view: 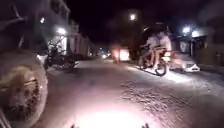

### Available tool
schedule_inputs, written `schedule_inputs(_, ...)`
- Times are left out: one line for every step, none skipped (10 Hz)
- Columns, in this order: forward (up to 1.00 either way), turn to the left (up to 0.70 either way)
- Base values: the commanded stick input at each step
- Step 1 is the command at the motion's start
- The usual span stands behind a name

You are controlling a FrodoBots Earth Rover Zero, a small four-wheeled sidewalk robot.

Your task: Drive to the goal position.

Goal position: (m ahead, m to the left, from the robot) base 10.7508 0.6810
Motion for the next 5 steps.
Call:
schedule_inputs(0.70,0.00)
schedule_inputs(0.70,0.00)
schedule_inputs(0.70,0.00)
schedule_inputs(0.70,0.00)
schedule_inputs(0.70,0.00)
